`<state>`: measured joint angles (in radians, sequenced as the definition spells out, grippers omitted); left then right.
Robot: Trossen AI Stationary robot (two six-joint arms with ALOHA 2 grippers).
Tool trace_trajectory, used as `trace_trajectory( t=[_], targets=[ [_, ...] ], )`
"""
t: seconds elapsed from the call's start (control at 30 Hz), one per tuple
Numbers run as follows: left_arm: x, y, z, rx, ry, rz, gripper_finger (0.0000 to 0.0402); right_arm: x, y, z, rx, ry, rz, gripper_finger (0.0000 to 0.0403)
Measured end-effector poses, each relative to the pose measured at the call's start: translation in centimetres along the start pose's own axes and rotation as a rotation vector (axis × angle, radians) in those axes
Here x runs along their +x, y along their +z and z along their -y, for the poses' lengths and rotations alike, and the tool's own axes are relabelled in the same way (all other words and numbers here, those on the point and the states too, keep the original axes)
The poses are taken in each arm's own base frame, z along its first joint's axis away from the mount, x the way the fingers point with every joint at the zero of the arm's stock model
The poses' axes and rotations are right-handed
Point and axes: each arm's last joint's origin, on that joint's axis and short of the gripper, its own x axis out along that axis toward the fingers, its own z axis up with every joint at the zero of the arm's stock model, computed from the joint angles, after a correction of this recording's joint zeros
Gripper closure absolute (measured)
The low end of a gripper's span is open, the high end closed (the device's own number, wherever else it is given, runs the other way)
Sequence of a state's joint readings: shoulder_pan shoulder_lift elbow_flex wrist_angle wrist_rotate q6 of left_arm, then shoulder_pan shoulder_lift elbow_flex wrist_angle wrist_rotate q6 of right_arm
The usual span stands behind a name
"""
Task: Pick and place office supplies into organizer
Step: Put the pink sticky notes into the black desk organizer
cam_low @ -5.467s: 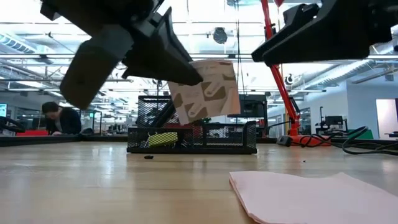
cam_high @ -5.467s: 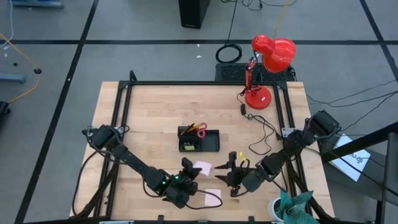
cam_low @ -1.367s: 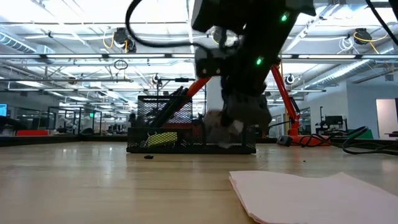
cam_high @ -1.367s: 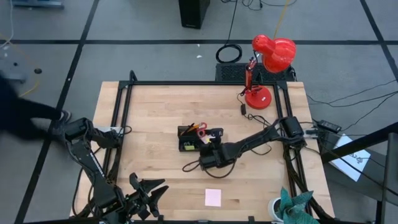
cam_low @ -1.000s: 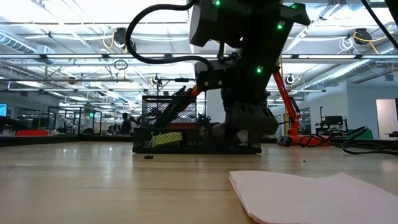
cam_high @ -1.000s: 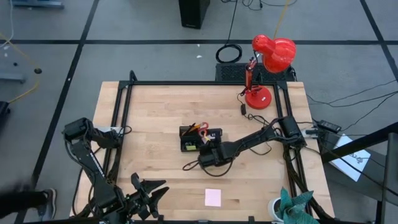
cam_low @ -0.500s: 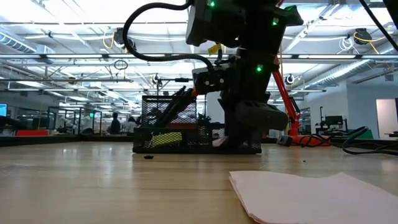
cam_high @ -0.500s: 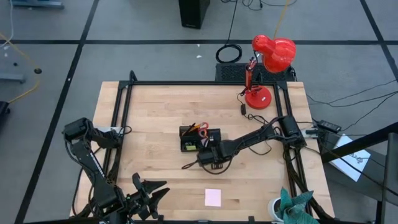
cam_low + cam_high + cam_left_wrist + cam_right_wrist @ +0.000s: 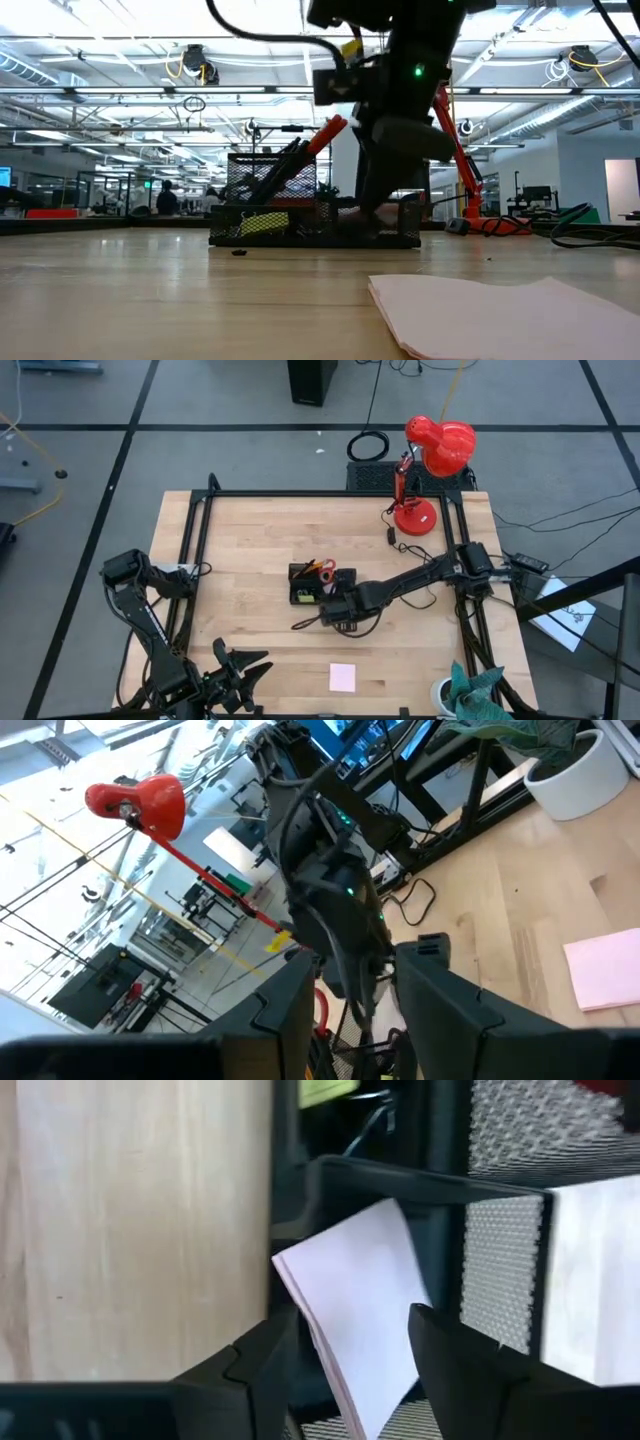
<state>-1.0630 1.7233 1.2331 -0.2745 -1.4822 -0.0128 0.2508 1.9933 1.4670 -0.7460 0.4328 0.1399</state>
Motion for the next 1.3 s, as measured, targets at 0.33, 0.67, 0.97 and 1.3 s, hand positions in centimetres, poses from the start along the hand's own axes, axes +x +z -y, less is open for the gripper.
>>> trace_trajectory(
  t=[0.33,0.67,0.97,1.3],
  targets=[
    [0.1,-0.1,0.0,0.002,0.002,-0.002,0.0252,-3.4,-0.1,0.0,0.077,0.071,0.068,0.0242],
    [0.1,-0.1,0.0,-0.01,-0.015,-0.003,0.0252,-2.9,0.3,-1.8,0.113,0.141,0.103,0.039],
    [0.1,-0.2,0.0,-0.004,-0.018,-0.004,0.0252,-0.3,-0.1,-2.7,0.115,0.234,-0.016,0.0401],
    [0.1,-0.2,0.0,-0.002,-0.018,-0.004,0.0252,0.5,0.0,-1.2,0.123,0.229,-0.038,0.0402]
  ],
)
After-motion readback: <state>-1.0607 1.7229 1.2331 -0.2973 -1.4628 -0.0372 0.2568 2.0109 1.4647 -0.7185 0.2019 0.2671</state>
